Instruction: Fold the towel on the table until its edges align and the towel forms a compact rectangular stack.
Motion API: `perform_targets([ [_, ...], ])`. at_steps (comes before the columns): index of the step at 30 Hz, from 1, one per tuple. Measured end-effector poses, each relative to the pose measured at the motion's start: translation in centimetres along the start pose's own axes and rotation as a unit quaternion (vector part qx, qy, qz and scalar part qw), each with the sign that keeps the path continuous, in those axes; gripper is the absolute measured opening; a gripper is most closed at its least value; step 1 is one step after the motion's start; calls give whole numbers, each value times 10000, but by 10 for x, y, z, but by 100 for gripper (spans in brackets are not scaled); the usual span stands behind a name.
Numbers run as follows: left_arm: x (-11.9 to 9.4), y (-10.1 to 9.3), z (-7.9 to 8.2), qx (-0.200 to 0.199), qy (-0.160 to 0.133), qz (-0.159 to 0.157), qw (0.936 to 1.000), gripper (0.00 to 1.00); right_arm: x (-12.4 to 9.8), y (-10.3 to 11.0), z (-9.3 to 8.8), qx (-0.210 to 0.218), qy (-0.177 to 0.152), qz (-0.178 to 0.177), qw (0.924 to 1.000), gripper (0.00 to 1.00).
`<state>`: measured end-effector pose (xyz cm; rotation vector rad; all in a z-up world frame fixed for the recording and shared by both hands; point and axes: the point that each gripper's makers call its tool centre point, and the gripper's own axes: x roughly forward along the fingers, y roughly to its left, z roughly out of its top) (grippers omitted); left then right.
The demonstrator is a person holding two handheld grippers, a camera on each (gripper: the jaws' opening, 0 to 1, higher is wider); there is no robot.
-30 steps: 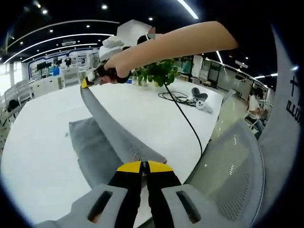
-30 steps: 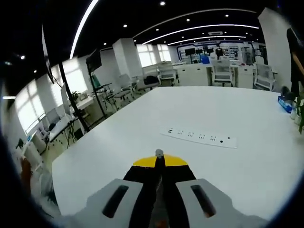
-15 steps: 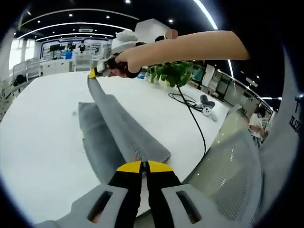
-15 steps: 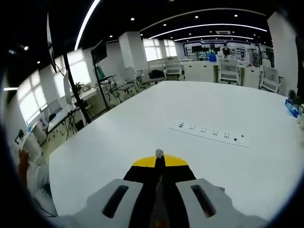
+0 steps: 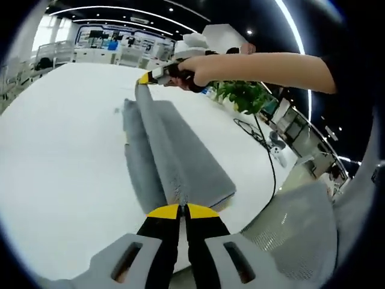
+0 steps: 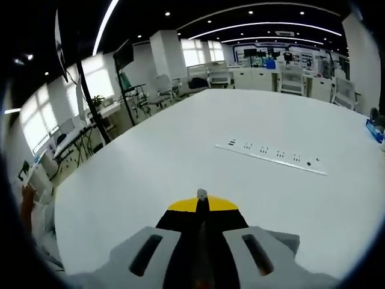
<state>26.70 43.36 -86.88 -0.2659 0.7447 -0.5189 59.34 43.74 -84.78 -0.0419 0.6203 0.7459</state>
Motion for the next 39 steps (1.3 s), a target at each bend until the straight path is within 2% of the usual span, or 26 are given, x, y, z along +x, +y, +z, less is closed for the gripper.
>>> perform_targets([
  [5,7,22,-14,-308,97,31,9995,3,8,-1,-4,-122,16,-69,9999,0],
  [10,10,29,-17,-550,138,66,9984,3,25,-2,-11,-132,40,-93,9999,0],
  [23,13,32,-22,-696,226,73,9973,4,37,5,-17,-354,148,52,9992,1],
  [25,13,30,-21,-585,258,11,9980,5,40,7,-19,-329,205,158,9991,2],
  [27,11,28,-18,-393,272,-116,9988,10,42,6,-19,-311,235,233,9990,3],
  [29,10,27,-12,-330,207,-232,9990,20,39,9,-20,-226,222,295,9991,5],
  [33,12,21,1,-90,93,-507,9986,26,37,4,-16,-154,240,317,9991,13],
  [39,17,27,14,-29,17,-504,9987,34,21,2,-20,-293,238,430,9984,19],
])
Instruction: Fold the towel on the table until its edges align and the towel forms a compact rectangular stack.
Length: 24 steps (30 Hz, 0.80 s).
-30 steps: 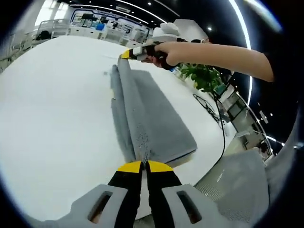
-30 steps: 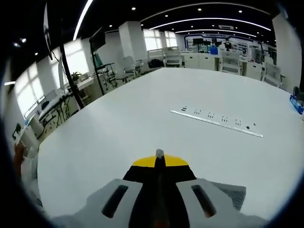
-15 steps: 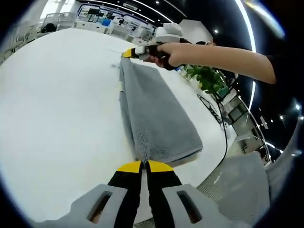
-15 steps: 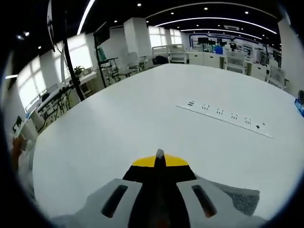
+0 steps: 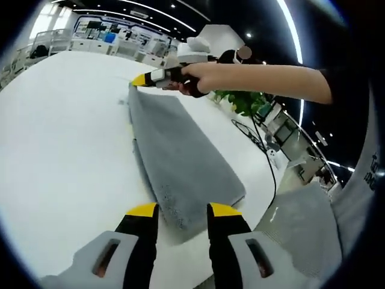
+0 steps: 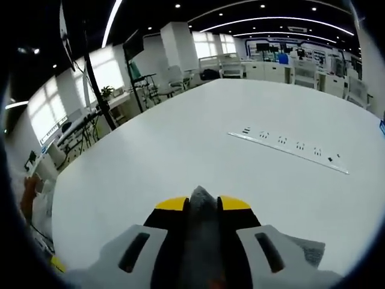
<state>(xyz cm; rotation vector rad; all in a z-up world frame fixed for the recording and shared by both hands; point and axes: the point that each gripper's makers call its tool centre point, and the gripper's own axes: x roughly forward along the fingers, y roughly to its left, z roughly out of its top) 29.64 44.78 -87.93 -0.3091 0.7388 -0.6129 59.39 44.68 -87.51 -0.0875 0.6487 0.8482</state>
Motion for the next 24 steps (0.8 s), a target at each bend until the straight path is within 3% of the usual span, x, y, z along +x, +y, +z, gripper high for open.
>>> perform_targets([
  [7,9,25,12,35,65,196,9998,31,-25,-1,-19,-505,197,52,9985,21],
  [13,23,45,35,258,106,275,9992,29,-50,-10,-35,-482,252,-68,9985,22],
  [18,34,52,58,244,-87,181,9995,28,-72,-21,-46,-362,273,-216,9987,23],
  [24,48,61,73,559,61,255,9981,28,-99,-32,-68,-199,366,-399,9983,26],
])
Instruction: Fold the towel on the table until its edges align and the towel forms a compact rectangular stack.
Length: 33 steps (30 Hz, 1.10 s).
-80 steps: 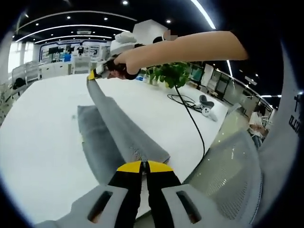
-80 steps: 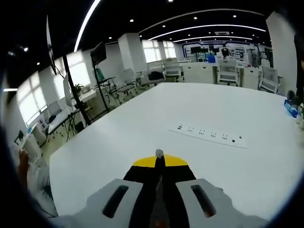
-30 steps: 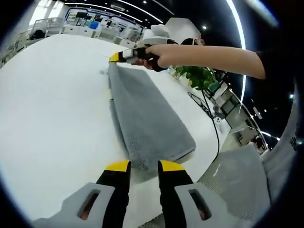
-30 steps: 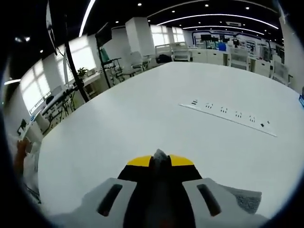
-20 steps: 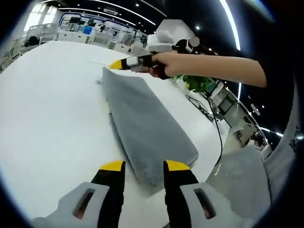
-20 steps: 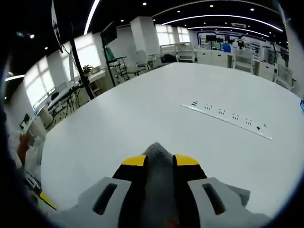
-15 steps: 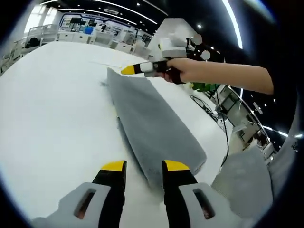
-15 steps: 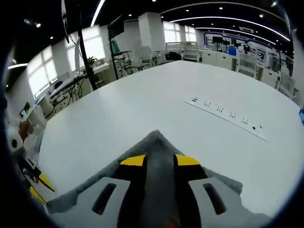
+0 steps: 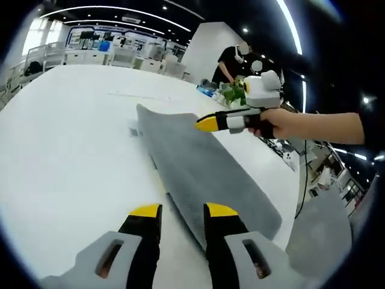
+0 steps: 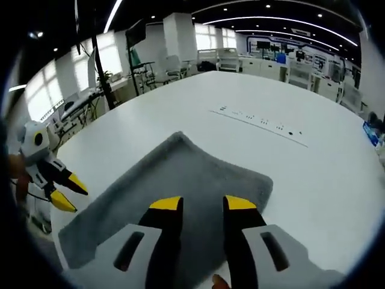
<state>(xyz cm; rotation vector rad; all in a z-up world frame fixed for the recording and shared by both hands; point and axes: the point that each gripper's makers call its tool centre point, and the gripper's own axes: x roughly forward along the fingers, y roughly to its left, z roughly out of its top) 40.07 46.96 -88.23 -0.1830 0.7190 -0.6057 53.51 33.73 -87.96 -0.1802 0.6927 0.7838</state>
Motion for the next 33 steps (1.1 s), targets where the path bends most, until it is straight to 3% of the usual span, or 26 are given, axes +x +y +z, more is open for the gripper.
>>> perform_targets([
  [3,7,5,2,183,134,22,9997,23,-11,-3,-13,116,37,-104,9999,26],
  [9,21,15,8,281,213,43,9994,22,-33,7,-51,98,252,-230,9994,26],
  [13,26,22,13,238,193,120,9995,21,-41,12,-65,246,267,-244,9990,26],
  [22,35,33,15,140,237,186,9994,18,-48,18,-75,427,177,-244,9986,22],
  [27,40,27,10,270,354,151,9989,14,-44,26,-78,380,120,-185,9990,10],
  [30,42,29,10,788,436,254,9956,13,-42,24,-79,378,108,-248,9989,9],
  [33,46,24,7,665,450,155,9967,9,-42,23,-80,491,43,-203,9986,8],
])
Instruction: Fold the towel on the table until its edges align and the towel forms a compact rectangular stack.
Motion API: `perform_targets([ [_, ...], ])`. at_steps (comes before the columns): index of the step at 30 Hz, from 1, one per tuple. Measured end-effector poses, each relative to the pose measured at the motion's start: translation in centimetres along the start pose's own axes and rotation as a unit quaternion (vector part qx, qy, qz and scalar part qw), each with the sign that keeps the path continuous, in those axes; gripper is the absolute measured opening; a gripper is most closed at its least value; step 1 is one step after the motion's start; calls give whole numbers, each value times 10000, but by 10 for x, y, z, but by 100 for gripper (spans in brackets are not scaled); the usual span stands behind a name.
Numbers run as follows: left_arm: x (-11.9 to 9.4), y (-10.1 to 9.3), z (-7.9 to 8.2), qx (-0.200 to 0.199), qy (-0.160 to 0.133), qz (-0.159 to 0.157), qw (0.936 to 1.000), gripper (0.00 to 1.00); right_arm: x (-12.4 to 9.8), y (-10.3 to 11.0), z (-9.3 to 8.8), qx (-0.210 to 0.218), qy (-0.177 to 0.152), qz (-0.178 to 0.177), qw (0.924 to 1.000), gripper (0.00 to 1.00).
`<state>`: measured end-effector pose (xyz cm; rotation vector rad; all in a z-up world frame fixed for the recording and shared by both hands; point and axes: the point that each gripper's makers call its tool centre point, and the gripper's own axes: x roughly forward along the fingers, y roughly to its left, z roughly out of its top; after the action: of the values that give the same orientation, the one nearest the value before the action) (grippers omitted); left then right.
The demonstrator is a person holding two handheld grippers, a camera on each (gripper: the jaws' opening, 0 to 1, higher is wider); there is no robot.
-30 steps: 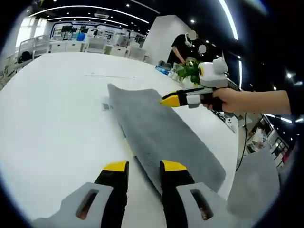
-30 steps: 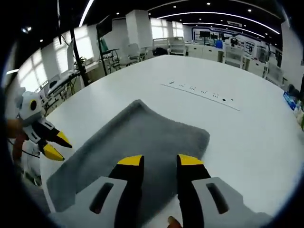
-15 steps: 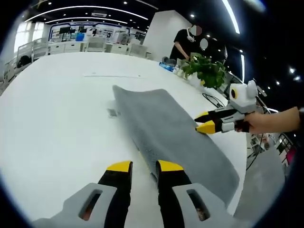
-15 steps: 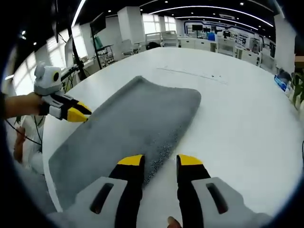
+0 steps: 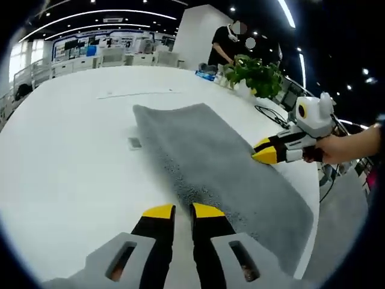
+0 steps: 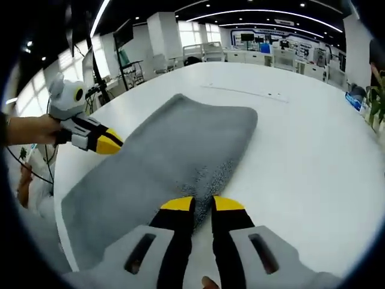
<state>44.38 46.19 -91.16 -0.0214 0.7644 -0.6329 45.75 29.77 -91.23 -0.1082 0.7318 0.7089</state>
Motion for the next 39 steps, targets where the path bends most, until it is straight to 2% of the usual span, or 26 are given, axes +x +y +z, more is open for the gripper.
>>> perform_targets([
  [5,2,0,2,-106,42,87,9999,8,0,-3,-2,426,-161,206,9988,6],
  [8,4,-3,2,-231,10,65,9997,5,-1,-2,-2,246,-126,234,9993,5],
  [11,5,-3,3,-338,-45,195,9992,4,-2,-2,-2,232,-78,208,9995,4],
  [12,6,-5,4,-284,-45,246,9993,4,-3,-3,-3,183,-49,184,9997,4],
  [14,9,-9,5,-179,-45,316,9993,3,-7,-7,-5,-411,73,58,9991,4],
  [15,9,-11,5,-172,-47,326,9993,3,-9,-7,-6,-541,117,14,9985,4],
  [17,12,-17,6,-158,-53,310,9994,3,-15,-8,-9,-641,164,-71,9978,4],
  [20,17,-27,7,-325,-82,266,9991,3,-23,-18,-16,-540,114,-85,9984,4],
  [26,24,-52,4,-208,-73,215,9995,3,-40,-31,-28,-600,102,-240,9979,4],
  [30,28,-70,1,-77,-165,311,9993,3,-52,-38,-36,-477,85,-278,9984,4],
  [32,29,-79,-1,-55,-198,335,9992,2,-59,-43,-42,-132,92,-345,9993,4],
  [34,30,-88,-2,-87,-192,318,9993,2,-65,-46,-47,-261,94,-340,9990,4],
  [39,32,-97,-4,-154,-206,330,9991,2,-72,-51,-52,-222,68,-283,9993,4],
])
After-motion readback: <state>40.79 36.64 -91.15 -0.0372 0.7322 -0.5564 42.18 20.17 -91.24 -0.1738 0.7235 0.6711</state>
